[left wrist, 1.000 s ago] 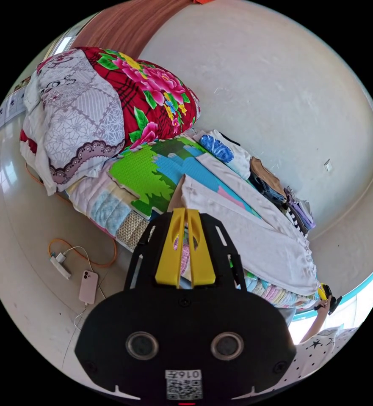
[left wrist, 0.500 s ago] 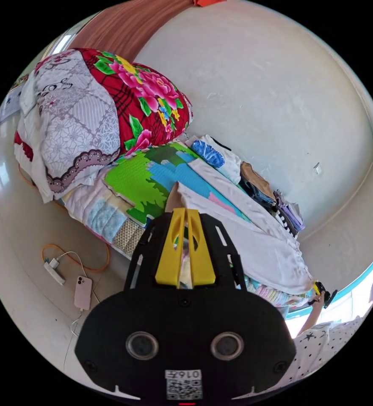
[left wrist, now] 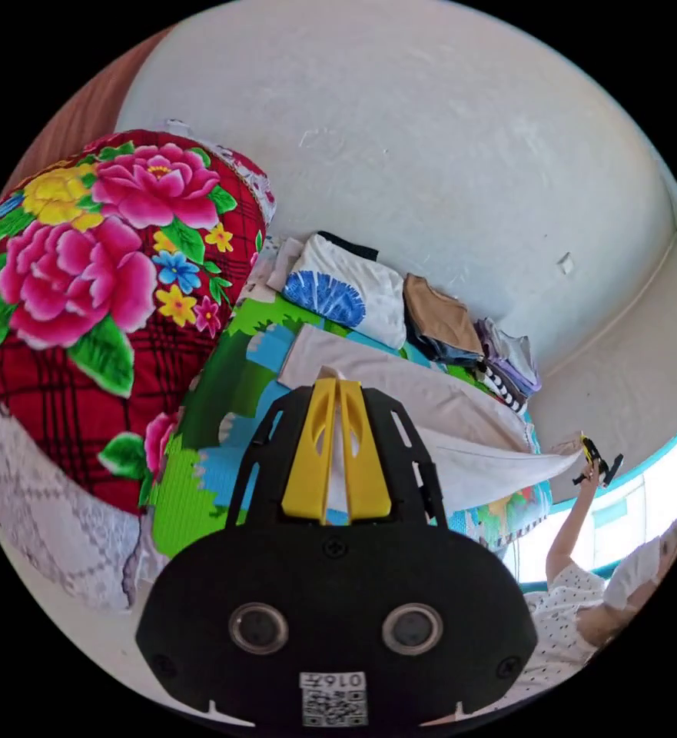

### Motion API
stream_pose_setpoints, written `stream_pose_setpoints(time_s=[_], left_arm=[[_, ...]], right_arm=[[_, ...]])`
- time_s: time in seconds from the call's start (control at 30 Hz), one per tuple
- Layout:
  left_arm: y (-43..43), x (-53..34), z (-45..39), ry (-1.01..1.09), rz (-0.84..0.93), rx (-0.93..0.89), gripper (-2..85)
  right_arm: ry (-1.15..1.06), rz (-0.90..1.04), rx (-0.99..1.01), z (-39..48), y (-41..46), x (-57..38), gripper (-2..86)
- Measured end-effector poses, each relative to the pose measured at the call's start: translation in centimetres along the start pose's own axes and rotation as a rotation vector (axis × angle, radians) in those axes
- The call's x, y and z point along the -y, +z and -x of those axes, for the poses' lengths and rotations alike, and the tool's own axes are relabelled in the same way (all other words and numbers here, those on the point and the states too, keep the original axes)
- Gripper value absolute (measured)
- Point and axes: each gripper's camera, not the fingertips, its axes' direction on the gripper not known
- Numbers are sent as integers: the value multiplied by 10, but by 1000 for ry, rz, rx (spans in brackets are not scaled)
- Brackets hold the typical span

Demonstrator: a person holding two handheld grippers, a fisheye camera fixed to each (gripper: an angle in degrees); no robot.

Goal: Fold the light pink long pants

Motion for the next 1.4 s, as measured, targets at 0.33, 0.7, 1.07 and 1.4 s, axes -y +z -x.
stream_pose_setpoints(time_s=[0.33,0.7,1.07,1.4], left_arm=[[191,192,2,-172,309,190,-8],[179,227,33,-124,8,202,36],[147,137,89,-90,216,-30,98],[182,144,86,-162,172,-278,104]], right_arm=[[-67,357,-360,59,216,97,20],[-53,285,-159,21,214,117,76],[-23,334,-30,-83,113,70,157],[45,418,127,-86,103,30,169]])
